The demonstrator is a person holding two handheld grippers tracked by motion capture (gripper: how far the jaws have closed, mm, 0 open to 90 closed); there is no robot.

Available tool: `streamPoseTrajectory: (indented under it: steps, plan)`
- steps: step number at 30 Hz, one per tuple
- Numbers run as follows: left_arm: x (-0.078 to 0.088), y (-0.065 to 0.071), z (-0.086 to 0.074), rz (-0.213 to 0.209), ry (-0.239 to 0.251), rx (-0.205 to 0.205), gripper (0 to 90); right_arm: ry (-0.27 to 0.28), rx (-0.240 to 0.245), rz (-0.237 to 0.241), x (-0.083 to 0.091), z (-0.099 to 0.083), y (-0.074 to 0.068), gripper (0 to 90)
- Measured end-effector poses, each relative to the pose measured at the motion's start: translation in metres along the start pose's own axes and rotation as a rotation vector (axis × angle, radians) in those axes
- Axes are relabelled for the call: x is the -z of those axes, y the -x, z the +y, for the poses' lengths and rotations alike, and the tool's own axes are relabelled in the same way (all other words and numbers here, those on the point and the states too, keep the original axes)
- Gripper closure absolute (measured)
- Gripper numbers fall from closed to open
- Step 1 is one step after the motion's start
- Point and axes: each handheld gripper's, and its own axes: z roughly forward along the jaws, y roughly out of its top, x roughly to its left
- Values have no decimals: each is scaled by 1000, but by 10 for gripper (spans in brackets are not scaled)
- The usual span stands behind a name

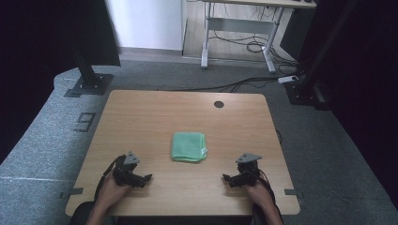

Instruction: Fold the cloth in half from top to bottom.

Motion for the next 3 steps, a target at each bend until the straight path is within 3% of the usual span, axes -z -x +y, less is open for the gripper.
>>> streamPoseTrajectory:
  steps: [3]
  plan:
    - [0,0,0,2,0,2,0,0,0,0,0,0,0,0]
